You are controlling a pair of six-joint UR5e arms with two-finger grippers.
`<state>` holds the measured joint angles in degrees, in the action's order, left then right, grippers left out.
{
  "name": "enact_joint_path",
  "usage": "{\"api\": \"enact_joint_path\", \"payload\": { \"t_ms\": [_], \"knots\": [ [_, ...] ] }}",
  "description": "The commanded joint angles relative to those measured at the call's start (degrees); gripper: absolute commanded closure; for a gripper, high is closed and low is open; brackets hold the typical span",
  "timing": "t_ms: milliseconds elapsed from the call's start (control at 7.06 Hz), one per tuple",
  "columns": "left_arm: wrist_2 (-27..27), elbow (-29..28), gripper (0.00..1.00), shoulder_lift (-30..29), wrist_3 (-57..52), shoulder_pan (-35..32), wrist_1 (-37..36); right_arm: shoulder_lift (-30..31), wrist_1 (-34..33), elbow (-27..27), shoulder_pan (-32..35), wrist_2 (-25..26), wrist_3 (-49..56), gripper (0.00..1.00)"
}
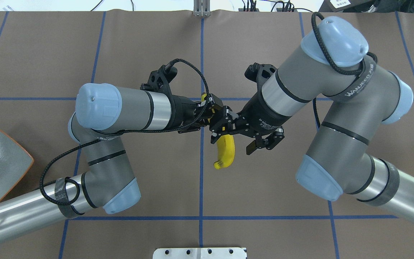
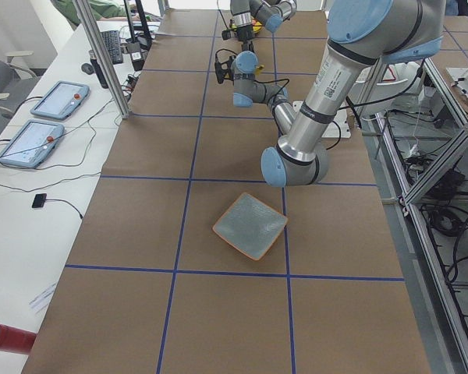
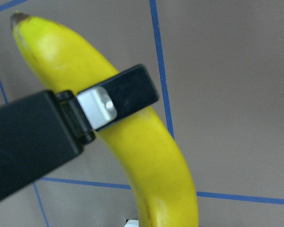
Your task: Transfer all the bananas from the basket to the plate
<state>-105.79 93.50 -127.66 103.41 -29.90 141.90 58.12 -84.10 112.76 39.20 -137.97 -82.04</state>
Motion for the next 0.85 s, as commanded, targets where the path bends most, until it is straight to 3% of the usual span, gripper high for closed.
{"api": "enact_joint_path", "payload": {
  "t_ms": [0,283,425,567,708],
  "knots": [
    [-0.1,0.2,1.0,2.7,-1.8,-0.7,-0.7,2.2,0.5,2.1,6.3,-4.4,0.4,0.0],
    [-1.4,0.5,1.0,7.3,-3.9,-3.8,-0.7,5.4,1.4,2.3,14.5,-10.4,1.0,0.0],
    [-5.4,1.4,1.0,10.2,-3.9,-8.5,-1.4,7.0,1.3,2.8,17.7,-10.5,1.1,0.0],
    [-11.5,3.9,1.0,14.7,-7.0,-14.9,-4.3,10.6,1.3,2.9,20.9,-10.0,6.4,0.0],
    [-14.0,7.4,1.0,21.8,-14.2,-17.9,-6.4,15.1,1.3,3.0,23.4,-9.2,14.8,0.0]
  ]
}}
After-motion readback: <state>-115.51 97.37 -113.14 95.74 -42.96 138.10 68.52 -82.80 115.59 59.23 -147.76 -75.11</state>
